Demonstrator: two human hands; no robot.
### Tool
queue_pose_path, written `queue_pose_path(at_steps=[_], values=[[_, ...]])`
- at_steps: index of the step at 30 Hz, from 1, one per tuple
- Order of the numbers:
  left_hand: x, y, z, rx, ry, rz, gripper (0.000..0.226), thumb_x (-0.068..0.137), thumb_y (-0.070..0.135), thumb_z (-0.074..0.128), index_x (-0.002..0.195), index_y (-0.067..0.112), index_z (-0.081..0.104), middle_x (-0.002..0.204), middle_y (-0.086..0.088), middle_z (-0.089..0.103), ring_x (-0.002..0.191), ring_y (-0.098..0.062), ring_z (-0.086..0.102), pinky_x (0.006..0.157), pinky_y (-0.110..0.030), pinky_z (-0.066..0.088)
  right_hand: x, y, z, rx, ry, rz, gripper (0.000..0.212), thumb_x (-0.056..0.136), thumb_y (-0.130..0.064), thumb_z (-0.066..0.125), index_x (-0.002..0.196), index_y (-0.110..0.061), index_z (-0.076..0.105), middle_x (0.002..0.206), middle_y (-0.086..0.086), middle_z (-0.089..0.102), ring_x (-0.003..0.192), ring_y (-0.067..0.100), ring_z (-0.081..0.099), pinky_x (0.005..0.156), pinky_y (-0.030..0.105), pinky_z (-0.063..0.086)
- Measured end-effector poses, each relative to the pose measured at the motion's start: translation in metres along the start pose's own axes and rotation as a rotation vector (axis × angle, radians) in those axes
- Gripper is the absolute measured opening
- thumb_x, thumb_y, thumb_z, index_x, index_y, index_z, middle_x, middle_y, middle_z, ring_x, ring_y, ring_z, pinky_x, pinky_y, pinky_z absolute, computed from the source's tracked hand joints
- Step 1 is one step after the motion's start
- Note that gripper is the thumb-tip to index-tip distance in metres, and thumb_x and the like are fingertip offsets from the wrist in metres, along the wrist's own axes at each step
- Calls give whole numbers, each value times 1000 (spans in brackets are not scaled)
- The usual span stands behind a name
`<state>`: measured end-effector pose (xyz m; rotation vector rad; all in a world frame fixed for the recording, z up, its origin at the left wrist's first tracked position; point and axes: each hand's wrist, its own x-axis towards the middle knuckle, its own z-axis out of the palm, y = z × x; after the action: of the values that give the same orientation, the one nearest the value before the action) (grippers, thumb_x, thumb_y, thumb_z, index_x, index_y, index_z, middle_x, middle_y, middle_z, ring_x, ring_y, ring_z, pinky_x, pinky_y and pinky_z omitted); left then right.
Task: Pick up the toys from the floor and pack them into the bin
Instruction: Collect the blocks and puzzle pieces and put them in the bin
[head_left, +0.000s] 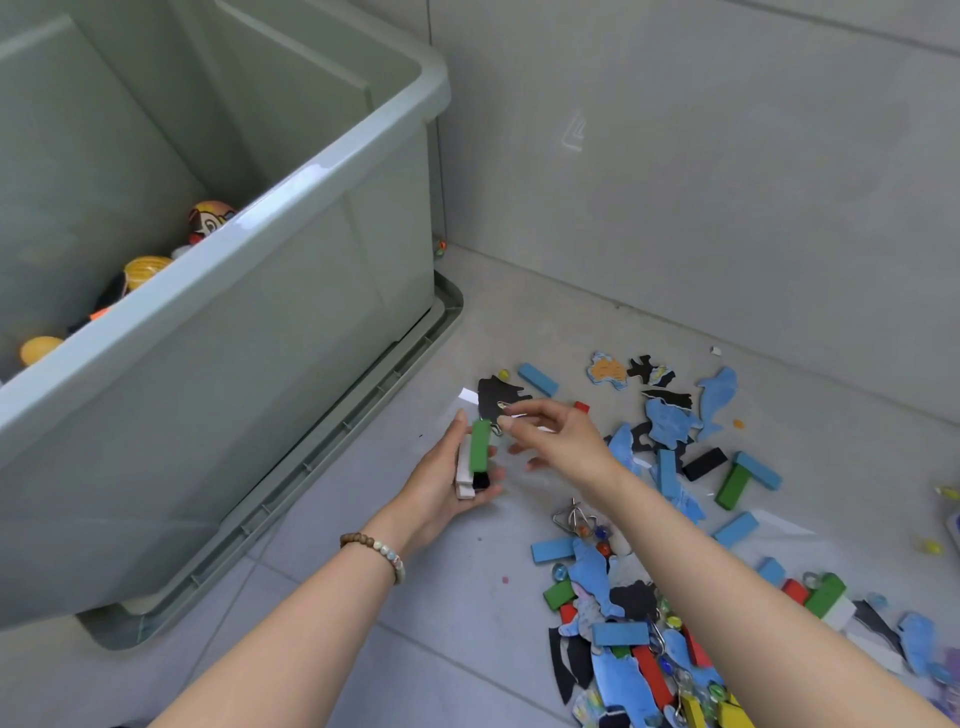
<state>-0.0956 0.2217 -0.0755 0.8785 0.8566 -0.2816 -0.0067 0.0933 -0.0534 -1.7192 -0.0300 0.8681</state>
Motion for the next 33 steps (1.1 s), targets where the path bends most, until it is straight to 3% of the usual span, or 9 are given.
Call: queue_pose_path(at_steps=[4,9,13,17,22,24,27,29,33], values=[[6,-2,9,66,82,65,14,92,29,58,103,21,60,91,-1,60,68,-13,61,59,-23,55,20,6,-41,-271,336,-94,24,82,-17,69,106,-11,66,90,1,58,68,6,50,55,13,40],[8,-4,12,161,137,90,17,90,36,59,99,22,61,86,0,56,61,-11,52,54,-20,49,31,25,-52,-586,253,-30,58,73,-27,78,125,-16,56,119,3,49,96,12,47,83,22,39],[5,-1,17,155,122,45,40,95,52,38,97,19,61,86,-1,57,67,-13,56,62,-26,52,27,33,-46,-700,290,-94,56,70,-28,78,121,-18,56,121,4,49,112,20,48,90,26,38],[3,-1,14,68,32,6,44,100,47,28,103,19,62,93,-6,60,72,-17,60,66,-30,53,22,28,-42,-752,303,-159,55,72,-39,76,120,-21,59,118,1,55,108,19,53,95,34,43],[2,3,11,-57,-47,-28,47,97,52,34,111,18,62,96,-8,68,81,-21,67,74,-36,55,4,-1,-7,-446,-116,-239,51,70,-43,77,117,-35,58,116,-18,56,109,0,51,86,14,36],[1,5,10,-58,-30,15,39,95,48,43,111,17,62,97,-5,68,81,-18,67,71,-31,55,6,-3,0,-350,-161,-229,48,73,-40,76,117,-33,58,121,-16,57,111,-2,50,85,9,36],[3,9,5,-55,52,58,15,96,26,51,105,18,60,96,-3,63,69,-14,60,56,-22,53,28,0,-7,-264,211,-189,38,78,-30,74,114,-20,62,119,-4,58,101,7,53,73,7,37],[4,9,2,-71,86,55,9,97,20,51,100,18,59,95,-5,61,67,-14,56,52,-20,52,48,3,-17,-228,399,-53,42,80,-28,72,118,-14,59,122,6,57,102,15,55,81,19,41],[3,6,1,-70,106,19,10,94,21,55,102,18,59,99,-6,60,74,-14,58,54,-21,54,72,19,-20,-434,417,22,34,78,-24,72,110,-13,64,118,11,58,106,22,57,81,25,42]])
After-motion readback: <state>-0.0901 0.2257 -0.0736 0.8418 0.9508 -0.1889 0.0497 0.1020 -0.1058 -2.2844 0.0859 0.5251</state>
